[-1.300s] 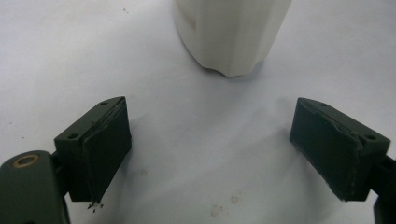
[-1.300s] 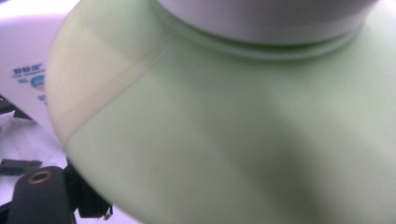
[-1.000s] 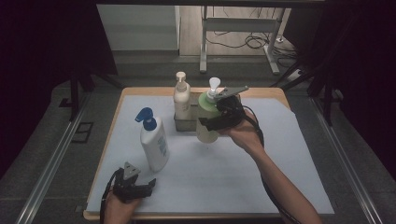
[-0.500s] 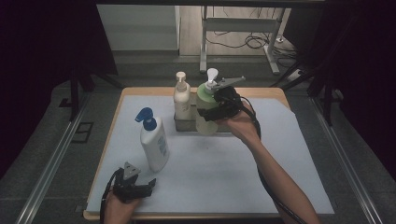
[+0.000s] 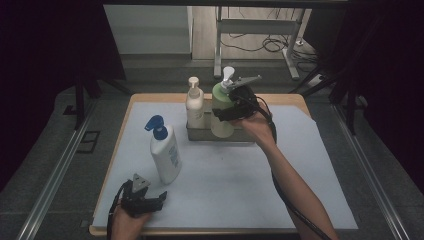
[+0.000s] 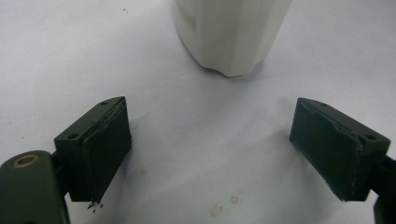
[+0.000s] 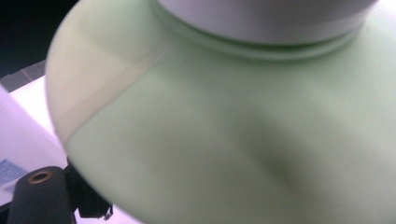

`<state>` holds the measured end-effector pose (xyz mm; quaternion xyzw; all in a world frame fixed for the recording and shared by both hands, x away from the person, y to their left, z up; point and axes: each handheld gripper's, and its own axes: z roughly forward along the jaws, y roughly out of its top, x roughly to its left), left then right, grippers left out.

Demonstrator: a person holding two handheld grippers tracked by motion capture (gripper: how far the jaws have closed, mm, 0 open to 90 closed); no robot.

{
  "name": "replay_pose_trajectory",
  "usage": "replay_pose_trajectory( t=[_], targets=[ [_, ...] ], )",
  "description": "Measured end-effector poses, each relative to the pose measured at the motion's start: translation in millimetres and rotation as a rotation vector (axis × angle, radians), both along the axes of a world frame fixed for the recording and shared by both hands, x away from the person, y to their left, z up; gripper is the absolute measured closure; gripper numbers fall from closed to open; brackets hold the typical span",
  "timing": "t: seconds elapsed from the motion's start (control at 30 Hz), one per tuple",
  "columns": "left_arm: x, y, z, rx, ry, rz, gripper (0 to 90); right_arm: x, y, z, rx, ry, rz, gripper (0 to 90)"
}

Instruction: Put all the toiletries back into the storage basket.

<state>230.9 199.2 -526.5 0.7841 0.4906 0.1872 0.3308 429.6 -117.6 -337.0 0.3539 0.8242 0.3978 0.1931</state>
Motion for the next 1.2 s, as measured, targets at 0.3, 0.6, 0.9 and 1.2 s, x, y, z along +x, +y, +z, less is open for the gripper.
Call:
replay_pose_trajectory(
  t=[0.3,0.6,0.9,1.2],
  targets=[
    [0.0,-0.1,-0.1,-0.001,0.000,0.000,12.2,15.5,0.9,-2.9,-0.001,0.001,-0.035,13.2],
    [0.1,0.0,0.0,0.000,0.000,0.000,12.2,27.4,4.6,-5.0,-0.008,-0.012,-0.063,13.2],
    [0.0,0.0,0.0,0.000,0.001,0.001,12.1,38.5,7.0,-7.3,-0.016,-0.018,-0.085,13.2],
    [-0.1,0.0,0.1,0.000,0.003,0.001,12.1,43.0,8.0,-16.5,-0.026,-0.003,-0.085,13.2]
  ],
)
